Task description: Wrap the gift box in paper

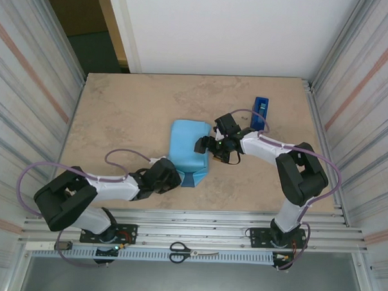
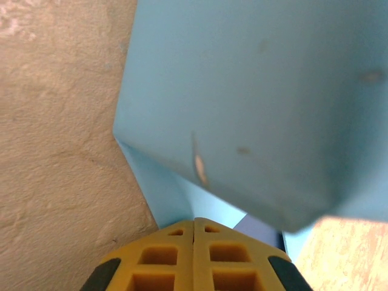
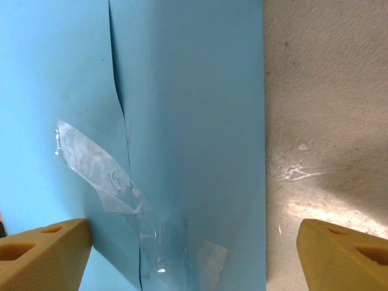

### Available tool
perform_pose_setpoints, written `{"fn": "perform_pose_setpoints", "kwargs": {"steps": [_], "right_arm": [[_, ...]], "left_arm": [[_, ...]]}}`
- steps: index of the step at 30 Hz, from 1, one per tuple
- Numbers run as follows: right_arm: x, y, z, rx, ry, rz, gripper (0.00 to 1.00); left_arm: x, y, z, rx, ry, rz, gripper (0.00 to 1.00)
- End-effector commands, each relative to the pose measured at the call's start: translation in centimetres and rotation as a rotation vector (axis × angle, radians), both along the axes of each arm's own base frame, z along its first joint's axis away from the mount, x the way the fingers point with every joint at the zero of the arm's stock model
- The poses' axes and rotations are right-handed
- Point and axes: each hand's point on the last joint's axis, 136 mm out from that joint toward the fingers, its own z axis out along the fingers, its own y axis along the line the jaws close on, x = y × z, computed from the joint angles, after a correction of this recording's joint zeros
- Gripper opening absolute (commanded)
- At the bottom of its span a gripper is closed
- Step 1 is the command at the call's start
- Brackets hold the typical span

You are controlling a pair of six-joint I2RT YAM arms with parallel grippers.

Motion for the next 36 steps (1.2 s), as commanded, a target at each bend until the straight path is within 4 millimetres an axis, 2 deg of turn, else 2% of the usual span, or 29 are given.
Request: {"fn": "perform_pose_setpoints", "kwargs": {"steps": [1, 5, 10, 13, 16, 18, 20, 21, 25, 30, 33, 36], "right_arm": [[-0.7, -0.2, -0.9, -0.047, 0.037, 0.01, 0.87], [-0.2, -0.2, -0.1, -0.032, 0.01, 0.015, 0.89], [1.2, -0.1, 2.3, 0.011, -0.048, 0.022, 0.91], [1.8, -0.5, 4.2, 0.041, -0.11, 0.025, 0.91], [2.0, -1.6, 6.0, 0.05, -0.156, -0.002, 0.92], [1.7, -2.9, 6.5, 0.032, -0.174, -0.038, 0.93], [0.9, -4.2, 6.5, 0.021, -0.184, -0.083, 0.92], [0.4, -4.6, 6.4, 0.024, -0.183, -0.101, 0.92], [-2.2, -5.0, 5.6, 0.084, -0.158, -0.137, 0.89], [-5.6, -4.6, 4.1, 0.107, -0.11, -0.141, 0.8], [-7.5, -4.0, 3.2, 0.144, -0.095, -0.14, 0.74], [-8.8, -3.8, 2.3, 0.177, -0.086, -0.143, 0.66]], "left_arm": [[0.1, 0.0, 1.1, 0.017, -0.033, -0.016, 0.0], [0.9, -1.7, 5.5, -0.035, -0.162, -0.094, 0.05], [1.1, -1.5, 9.2, -0.055, -0.273, -0.138, 0.16], [1.3, 0.4, 12.1, -0.012, -0.394, -0.147, 0.16], [2.4, 3.2, 14.7, -0.028, -0.435, -0.137, 0.31], [3.4, 4.9, 15.5, -0.075, -0.4, -0.121, 0.45], [4.4, 5.7, 15.8, -0.157, -0.35, -0.125, 0.64], [4.9, 5.8, 15.8, -0.193, -0.328, -0.129, 0.71], [6.6, 4.7, 14.3, -0.322, -0.193, -0.192, 0.87], [8.0, 2.9, 11.6, -0.326, -0.073, -0.254, 0.94], [8.3, 2.4, 9.8, -0.323, -0.004, -0.271, 0.94], [7.9, 1.3, 9.2, -0.361, 0.026, -0.293, 0.93]]}}
